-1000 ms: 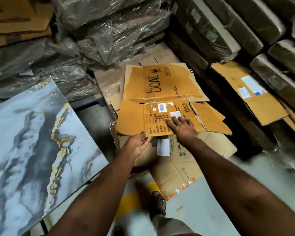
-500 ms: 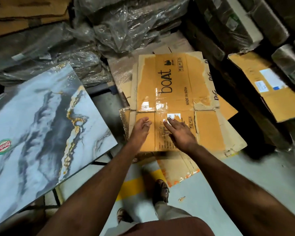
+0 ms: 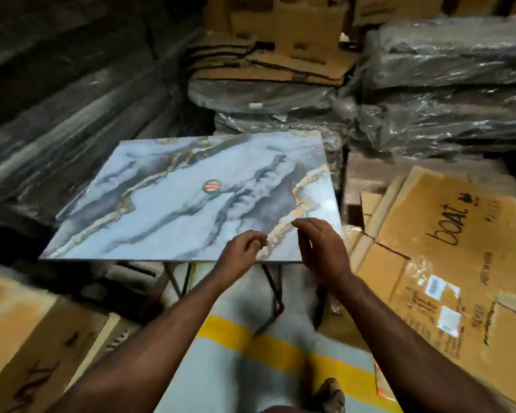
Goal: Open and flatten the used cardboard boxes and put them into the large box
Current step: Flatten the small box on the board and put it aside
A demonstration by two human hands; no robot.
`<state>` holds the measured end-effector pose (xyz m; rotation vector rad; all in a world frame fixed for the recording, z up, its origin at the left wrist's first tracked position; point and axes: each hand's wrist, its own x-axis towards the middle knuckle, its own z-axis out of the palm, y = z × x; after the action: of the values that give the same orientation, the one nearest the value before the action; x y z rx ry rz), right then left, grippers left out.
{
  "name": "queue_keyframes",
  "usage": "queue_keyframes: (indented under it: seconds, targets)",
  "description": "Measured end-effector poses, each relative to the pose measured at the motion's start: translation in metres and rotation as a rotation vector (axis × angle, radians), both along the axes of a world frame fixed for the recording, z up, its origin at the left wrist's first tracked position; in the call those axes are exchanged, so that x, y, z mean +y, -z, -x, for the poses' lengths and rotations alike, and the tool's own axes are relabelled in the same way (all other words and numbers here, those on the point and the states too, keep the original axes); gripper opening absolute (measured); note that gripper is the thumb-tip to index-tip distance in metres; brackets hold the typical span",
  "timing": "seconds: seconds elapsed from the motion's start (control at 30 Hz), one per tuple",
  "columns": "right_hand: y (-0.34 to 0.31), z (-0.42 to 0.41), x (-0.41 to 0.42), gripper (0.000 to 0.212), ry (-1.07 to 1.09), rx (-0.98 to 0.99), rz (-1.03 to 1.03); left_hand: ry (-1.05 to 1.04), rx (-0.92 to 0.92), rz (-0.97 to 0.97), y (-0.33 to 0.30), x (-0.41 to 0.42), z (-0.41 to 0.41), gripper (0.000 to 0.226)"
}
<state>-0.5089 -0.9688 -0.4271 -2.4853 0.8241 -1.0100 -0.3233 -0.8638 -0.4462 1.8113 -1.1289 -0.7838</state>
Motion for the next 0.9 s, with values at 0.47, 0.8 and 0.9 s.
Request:
queue_keyframes:
  seconds: [0.47,0.8,0.9]
  targets:
    - [0.036,-0.298,0.286,0.022,-0.805,0.306,0.089,-0.971,0.183,0.087,0.032,0.429,-0.213,0.026]
    - [0.039,-0.419,0.437,0.034,-1.192,0.591,0.001,-1.307,0.247,-0.037,0.044,0.574,-0.248,0.020]
    - [0.042,-0.458,0.467,0.038,-1.274,0.615,-0.037,-1.318,0.222,-0.158,0.051,0.600,-0.269,0.020]
